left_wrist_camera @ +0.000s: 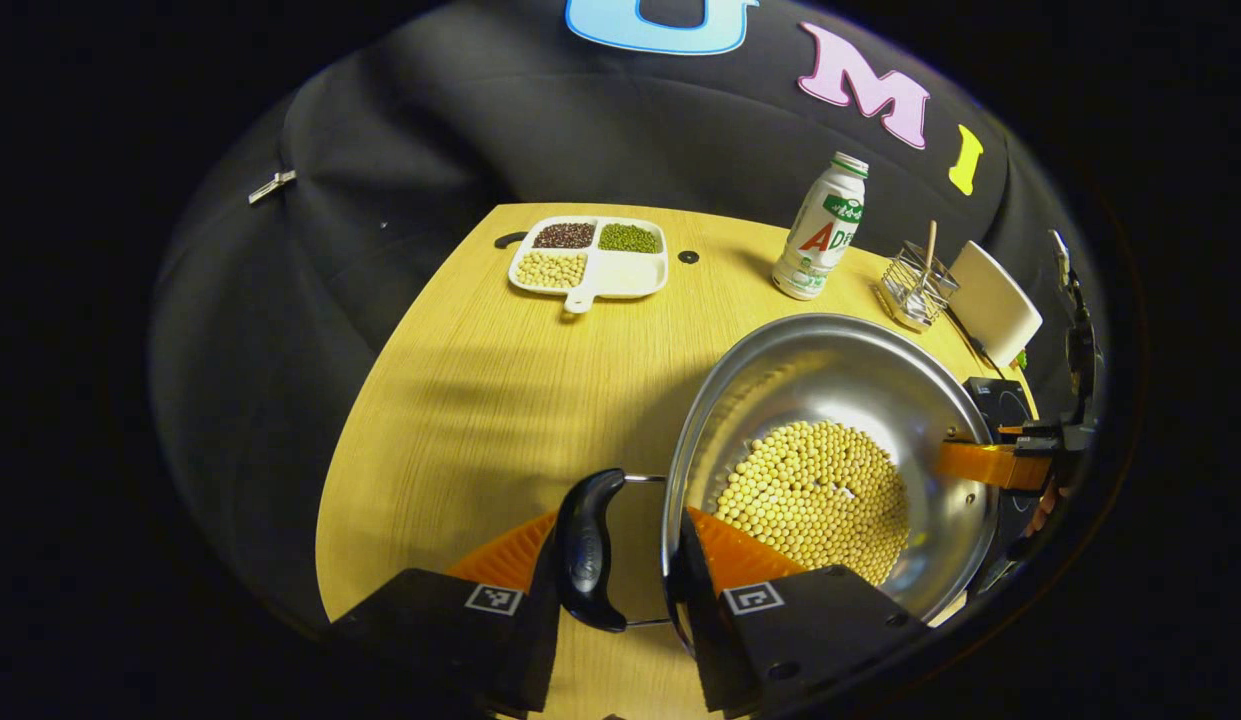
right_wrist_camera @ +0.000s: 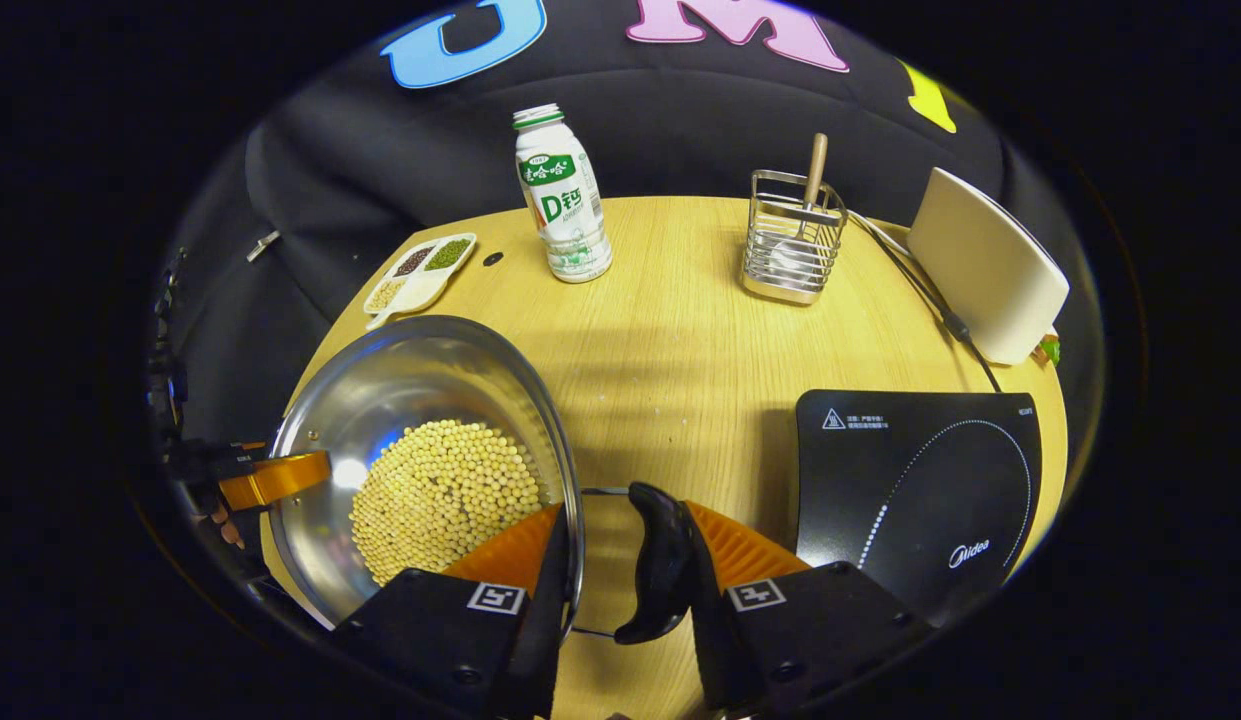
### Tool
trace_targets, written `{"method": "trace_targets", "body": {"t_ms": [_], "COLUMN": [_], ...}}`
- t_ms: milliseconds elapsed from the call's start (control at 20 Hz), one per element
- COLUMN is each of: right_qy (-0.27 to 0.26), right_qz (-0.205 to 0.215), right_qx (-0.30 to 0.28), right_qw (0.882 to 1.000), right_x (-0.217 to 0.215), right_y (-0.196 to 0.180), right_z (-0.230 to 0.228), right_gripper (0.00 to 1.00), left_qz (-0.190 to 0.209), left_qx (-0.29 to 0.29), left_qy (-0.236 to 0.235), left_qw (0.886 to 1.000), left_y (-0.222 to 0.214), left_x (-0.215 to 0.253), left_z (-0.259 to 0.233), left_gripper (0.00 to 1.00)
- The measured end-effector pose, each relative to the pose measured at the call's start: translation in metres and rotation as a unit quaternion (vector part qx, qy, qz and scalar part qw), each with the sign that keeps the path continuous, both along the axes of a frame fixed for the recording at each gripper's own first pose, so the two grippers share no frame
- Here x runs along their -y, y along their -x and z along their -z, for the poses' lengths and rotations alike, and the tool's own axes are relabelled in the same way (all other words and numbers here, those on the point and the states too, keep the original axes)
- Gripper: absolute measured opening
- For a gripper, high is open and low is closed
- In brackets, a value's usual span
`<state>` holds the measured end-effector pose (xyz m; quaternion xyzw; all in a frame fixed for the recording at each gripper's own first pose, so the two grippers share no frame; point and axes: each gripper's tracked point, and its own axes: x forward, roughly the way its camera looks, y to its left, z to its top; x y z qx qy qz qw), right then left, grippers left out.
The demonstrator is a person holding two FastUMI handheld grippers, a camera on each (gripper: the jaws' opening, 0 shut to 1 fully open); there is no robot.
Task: First push the handle of the pot to place it horizontally, then grasp the pot with both hands and set it on the induction cooktop.
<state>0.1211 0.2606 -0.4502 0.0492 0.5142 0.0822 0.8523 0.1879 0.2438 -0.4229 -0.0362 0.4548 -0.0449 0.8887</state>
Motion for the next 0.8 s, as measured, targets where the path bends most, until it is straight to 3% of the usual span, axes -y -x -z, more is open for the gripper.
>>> {"method": "trace_targets", "body": {"t_ms": [150, 200, 300, 650, 700, 800], "right_qy": [0.0, -0.004, -0.006, -0.011, -0.012, -0.013], "right_qz": [-0.005, -0.002, 0.004, 0.016, 0.018, 0.023], "right_qx": [0.013, 0.011, 0.009, 0.004, 0.005, 0.011], "right_qw": [1.0, 1.0, 1.0, 1.0, 1.0, 1.0], "right_x": [0.007, 0.01, 0.019, 0.071, 0.08, 0.099], "right_y": [0.009, 0.013, 0.022, 0.046, 0.046, 0.048], "right_z": [-0.033, -0.04, -0.056, -0.095, -0.098, -0.106], "right_gripper": [0.58, 0.54, 0.58, 0.58, 0.54, 0.58], "left_qz": [-0.002, 0.0, 0.002, 0.016, 0.019, 0.025], "left_qx": [0.006, 0.008, 0.006, 0.002, 0.003, 0.007], "left_qy": [0.0, -0.002, -0.004, -0.005, -0.005, -0.005], "left_qw": [1.0, 1.0, 1.0, 1.0, 1.0, 1.0], "left_y": [0.016, 0.02, 0.028, 0.054, 0.055, 0.058], "left_x": [0.001, 0.004, 0.012, 0.059, 0.069, 0.087], "left_z": [-0.029, -0.038, -0.053, -0.091, -0.097, -0.104], "left_gripper": [0.58, 0.58, 0.58, 0.58, 0.58, 0.58]}}
